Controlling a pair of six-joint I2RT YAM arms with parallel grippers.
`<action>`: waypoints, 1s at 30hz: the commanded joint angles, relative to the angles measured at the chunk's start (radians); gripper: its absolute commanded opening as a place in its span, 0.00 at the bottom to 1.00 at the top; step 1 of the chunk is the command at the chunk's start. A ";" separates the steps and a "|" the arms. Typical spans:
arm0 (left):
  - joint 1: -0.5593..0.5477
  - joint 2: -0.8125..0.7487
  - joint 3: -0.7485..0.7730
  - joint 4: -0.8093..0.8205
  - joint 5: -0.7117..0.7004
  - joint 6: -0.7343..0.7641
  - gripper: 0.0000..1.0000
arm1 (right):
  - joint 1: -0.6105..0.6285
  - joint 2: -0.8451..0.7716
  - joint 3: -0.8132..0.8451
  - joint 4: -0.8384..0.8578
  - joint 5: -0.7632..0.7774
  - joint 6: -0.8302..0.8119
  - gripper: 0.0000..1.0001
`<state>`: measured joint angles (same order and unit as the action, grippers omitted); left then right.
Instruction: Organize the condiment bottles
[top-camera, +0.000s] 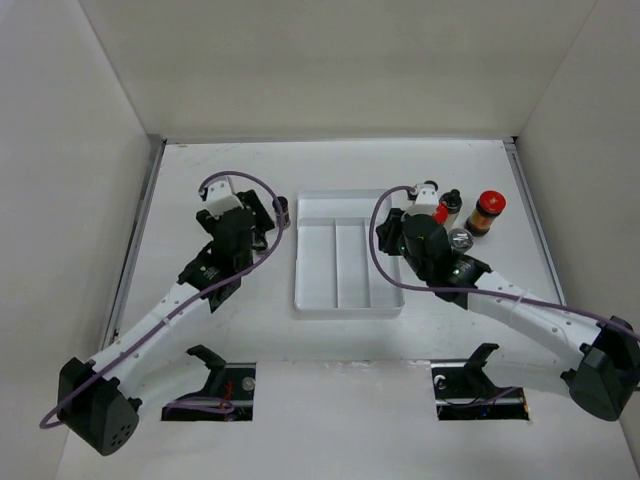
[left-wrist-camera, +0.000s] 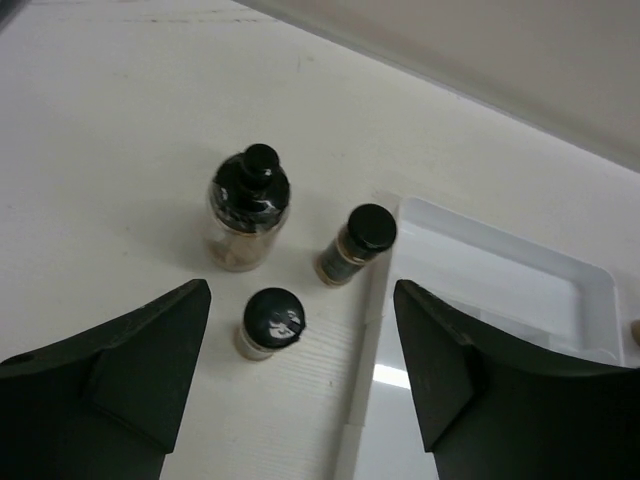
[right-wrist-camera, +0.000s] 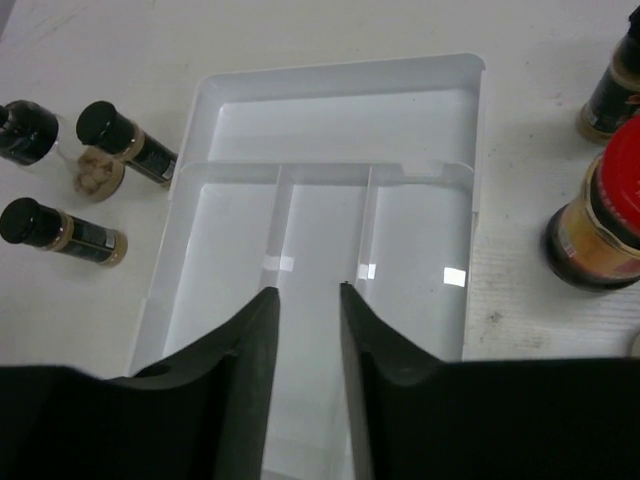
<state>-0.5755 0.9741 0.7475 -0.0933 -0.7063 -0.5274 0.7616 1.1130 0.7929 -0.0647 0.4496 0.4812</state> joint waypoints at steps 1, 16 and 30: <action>0.058 0.021 0.021 0.009 0.017 0.007 0.71 | 0.024 0.030 0.025 0.123 -0.034 -0.012 0.41; 0.216 0.391 0.190 0.093 0.122 0.041 0.82 | 0.055 0.163 -0.078 0.354 -0.154 -0.036 0.75; 0.246 0.581 0.260 0.110 0.084 0.049 0.76 | 0.072 0.163 -0.129 0.425 -0.213 -0.016 0.80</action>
<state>-0.3405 1.5539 0.9661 -0.0204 -0.5987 -0.4889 0.8265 1.2884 0.6697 0.2966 0.2512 0.4538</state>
